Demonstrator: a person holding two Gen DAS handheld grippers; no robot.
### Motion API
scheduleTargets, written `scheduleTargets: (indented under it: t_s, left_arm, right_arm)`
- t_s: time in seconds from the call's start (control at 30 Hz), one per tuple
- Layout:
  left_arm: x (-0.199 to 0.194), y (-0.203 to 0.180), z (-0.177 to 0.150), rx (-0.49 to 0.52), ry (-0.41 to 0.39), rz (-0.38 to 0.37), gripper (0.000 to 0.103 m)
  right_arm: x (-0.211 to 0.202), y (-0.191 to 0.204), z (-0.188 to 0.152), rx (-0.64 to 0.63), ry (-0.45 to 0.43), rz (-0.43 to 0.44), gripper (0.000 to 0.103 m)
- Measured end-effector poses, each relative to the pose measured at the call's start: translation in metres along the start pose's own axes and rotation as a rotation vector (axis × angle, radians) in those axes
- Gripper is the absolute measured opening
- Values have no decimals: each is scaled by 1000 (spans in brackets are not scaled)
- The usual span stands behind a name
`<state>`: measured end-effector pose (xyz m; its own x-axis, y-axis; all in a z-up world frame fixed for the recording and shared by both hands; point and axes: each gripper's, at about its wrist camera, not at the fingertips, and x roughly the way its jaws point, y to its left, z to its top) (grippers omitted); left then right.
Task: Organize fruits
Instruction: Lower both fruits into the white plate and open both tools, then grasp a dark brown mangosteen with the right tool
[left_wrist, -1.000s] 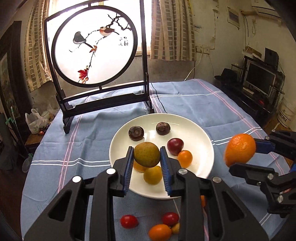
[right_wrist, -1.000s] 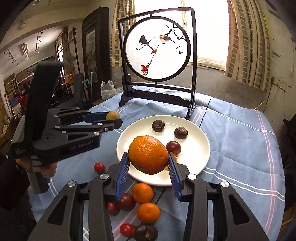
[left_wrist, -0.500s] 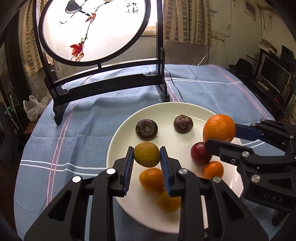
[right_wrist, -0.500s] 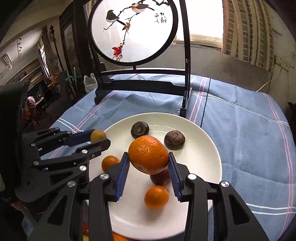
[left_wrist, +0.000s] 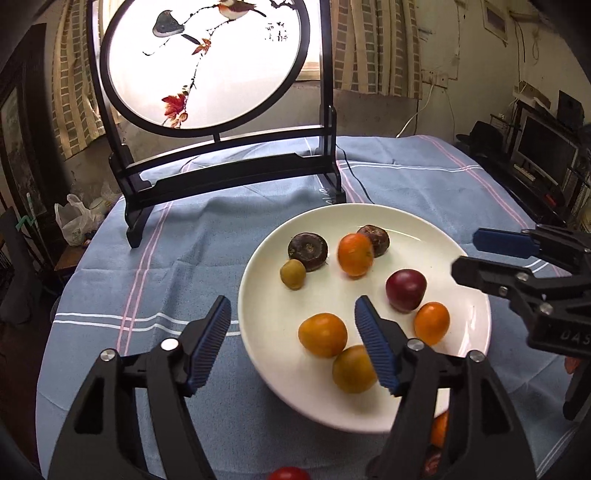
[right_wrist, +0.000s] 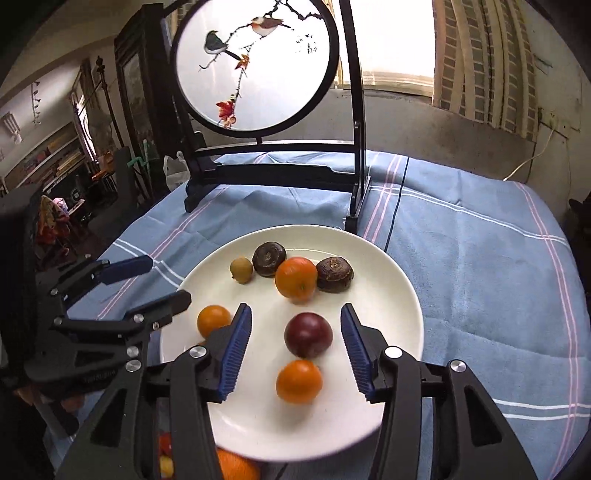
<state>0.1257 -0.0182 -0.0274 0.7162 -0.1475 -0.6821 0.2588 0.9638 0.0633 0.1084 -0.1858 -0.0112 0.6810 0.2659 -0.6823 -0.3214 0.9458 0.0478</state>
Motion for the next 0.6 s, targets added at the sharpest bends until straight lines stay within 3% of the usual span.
scheduleTargets:
  t_s: [0.13,0.3,0.47,0.6]
  left_arm:
    - [-34,5,-16,4,-32,-20,74]
    - [-74,10,-48,7,-50,-38,77]
    - [-96,7,-88,-2,-32,-86,77]
    - [-100,-5,-117,43,1,-98,78]
  right_arm:
    - [-53,14,-34,-73,-33,26,61]
    - [-98,33,-96,-164,-7,38,62]
    - [-105,40,-146,-195,65,10,62]
    - [-95,44,-164,-252,131,-22,62]
